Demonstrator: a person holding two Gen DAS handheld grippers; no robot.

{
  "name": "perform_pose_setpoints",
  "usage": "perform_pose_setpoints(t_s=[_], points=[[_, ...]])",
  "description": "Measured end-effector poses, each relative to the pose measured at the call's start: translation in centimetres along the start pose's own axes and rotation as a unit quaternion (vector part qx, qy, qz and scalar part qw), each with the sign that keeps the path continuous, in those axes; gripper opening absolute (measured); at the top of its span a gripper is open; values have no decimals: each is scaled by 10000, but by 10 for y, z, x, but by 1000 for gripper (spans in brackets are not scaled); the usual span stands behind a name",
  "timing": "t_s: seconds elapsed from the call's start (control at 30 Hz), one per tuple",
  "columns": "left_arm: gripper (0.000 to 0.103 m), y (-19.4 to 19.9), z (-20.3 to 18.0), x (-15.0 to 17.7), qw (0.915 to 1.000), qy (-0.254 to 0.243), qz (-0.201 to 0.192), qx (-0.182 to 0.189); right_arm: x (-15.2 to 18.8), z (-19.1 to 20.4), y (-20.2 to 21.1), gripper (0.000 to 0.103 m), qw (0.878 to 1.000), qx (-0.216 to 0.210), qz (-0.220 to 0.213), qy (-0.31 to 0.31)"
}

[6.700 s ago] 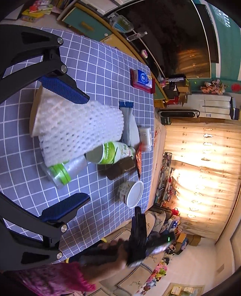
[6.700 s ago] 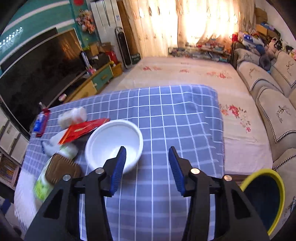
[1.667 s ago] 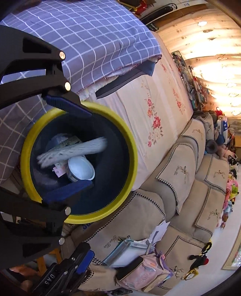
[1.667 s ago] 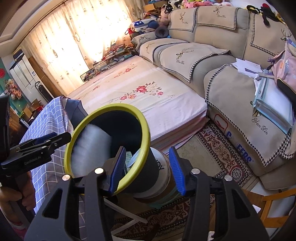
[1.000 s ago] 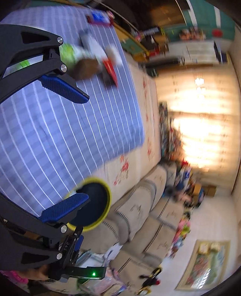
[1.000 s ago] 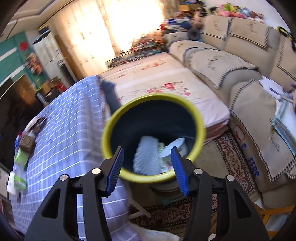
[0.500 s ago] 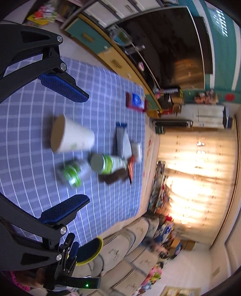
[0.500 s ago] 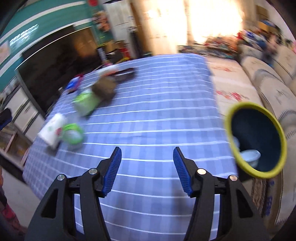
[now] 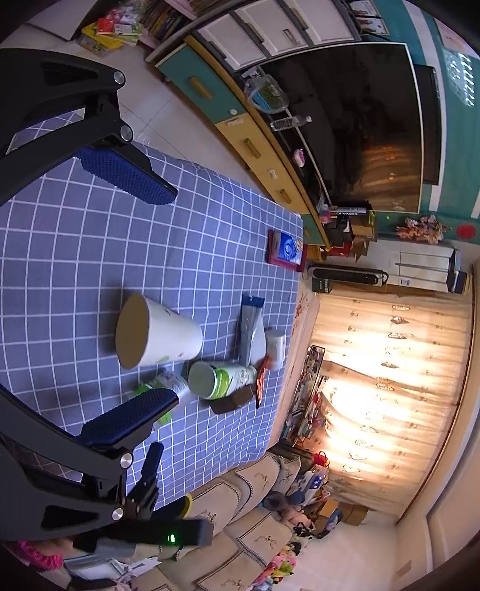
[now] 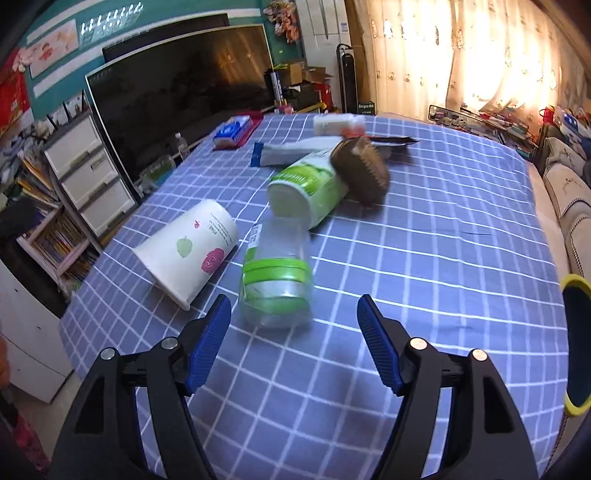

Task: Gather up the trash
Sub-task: 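Grasp the clear green-lidded plastic cup with the right gripper, then carry the plastic cup to the bin and lower it inside with the right gripper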

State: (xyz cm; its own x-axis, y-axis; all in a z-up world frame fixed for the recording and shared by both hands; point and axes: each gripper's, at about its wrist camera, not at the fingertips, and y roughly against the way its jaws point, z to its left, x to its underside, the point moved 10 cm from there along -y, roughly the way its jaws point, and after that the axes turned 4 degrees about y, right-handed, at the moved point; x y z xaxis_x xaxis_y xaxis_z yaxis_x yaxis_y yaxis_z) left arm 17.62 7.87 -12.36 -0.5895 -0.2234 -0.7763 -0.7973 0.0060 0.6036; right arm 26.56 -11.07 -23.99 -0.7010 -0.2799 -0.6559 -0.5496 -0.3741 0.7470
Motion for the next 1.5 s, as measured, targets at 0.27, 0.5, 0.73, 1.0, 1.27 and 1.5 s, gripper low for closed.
perform_pose_setpoints(t_s=[0.27, 0.5, 0.73, 1.0, 1.27, 1.5], points=[[98, -10, 9, 1, 9999, 150, 78, 29, -6, 3, -35, 67, 9999, 99, 122, -24], [98, -15, 8, 3, 9998, 139, 127, 34, -7, 2, -44, 48, 9998, 64, 168, -65], [98, -25, -3, 7, 9997, 71, 225, 59, -10, -8, -22, 48, 9998, -45, 6, -190], [98, -26, -21, 6, 9996, -106, 219, 121, -6, -37, 12, 48, 9988, 77, -231, -421], [98, -32, -56, 8, 9986, -357, 302, 245, 11, -100, 45, 48, 9939, 412, -436, -928], [98, -45, -83, 13, 9975, -457, 441, 323, 36, -202, 95, 48, 9749, 1231, -743, -1698]])
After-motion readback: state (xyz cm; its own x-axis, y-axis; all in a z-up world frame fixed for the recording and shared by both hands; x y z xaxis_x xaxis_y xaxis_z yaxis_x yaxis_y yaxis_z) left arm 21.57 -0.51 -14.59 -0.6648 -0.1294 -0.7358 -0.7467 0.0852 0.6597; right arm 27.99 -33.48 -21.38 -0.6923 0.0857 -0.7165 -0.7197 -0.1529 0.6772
